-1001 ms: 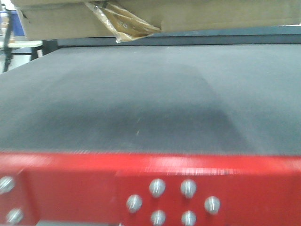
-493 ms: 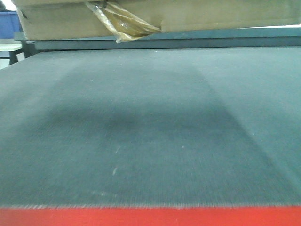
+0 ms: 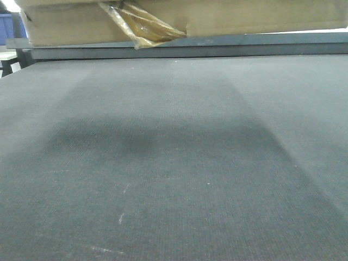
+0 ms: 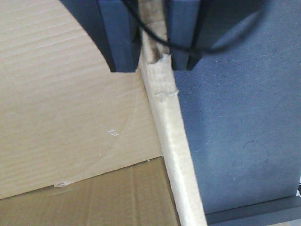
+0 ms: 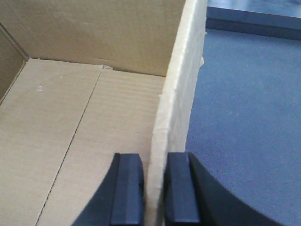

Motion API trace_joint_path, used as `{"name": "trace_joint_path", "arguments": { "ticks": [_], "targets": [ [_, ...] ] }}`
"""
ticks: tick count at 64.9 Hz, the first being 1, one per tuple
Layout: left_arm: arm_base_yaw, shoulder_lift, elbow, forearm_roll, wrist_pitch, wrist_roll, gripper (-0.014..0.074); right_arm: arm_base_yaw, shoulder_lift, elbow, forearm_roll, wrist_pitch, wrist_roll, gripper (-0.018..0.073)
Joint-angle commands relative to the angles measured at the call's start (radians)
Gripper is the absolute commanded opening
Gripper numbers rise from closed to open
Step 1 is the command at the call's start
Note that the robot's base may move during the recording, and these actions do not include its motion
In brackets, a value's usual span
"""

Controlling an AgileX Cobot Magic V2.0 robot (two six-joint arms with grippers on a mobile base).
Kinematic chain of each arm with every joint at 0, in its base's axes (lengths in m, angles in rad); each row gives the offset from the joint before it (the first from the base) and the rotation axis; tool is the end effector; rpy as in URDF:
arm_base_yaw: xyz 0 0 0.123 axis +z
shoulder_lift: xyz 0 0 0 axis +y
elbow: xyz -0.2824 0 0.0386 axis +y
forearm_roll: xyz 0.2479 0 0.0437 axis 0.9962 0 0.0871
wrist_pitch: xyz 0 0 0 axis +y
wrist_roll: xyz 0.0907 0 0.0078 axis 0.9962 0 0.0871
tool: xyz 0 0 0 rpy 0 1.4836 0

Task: Grab carton from right shelf to conveyor
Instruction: 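Carry the held box over the grey conveyor belt, then lower the box onto the belt and open both grippers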

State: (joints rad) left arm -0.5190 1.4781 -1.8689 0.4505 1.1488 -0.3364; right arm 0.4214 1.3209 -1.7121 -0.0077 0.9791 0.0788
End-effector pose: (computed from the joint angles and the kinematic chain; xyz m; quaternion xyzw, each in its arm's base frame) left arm 0.2717 -0.1136 0.4933 0.0738 0.8746 0.0273 0.4784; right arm 0.2374 0.1058 0.4973 -0.1469 0.8476 0.1225 0.4950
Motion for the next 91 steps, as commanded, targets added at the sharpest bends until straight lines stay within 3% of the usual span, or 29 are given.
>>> {"name": "trace_joint_path", "arguments": {
  "ticks": [1, 53, 60, 70, 91],
  "targets": [
    [-0.011, -0.006, -0.005, 0.007, -0.046, 0.012, -0.0021, 0.011, -0.017, -0.009, 0.066, -0.075, -0.016, -0.0067],
    [-0.011, -0.005, -0.005, 0.007, -0.057, 0.012, -0.0021, 0.011, -0.017, -0.009, 0.066, -0.075, -0.016, -0.0067],
    [-0.011, -0.005, -0.005, -0.015, -0.052, 0.012, -0.0021, 0.011, -0.017, -0.009, 0.066, -0.083, -0.016, -0.0067],
    [0.003, 0.024, -0.001, -0.07, 0.043, 0.012, -0.0021, 0.011, 0.012, -0.009, 0.07, -0.039, -0.016, -0.0067],
    [0.021, 0.117, 0.207, -0.091, -0.055, -0.004, -0.0021, 0.011, 0.185, 0.075, 0.07, -0.012, -0.016, -0.0067]
  ]
}}
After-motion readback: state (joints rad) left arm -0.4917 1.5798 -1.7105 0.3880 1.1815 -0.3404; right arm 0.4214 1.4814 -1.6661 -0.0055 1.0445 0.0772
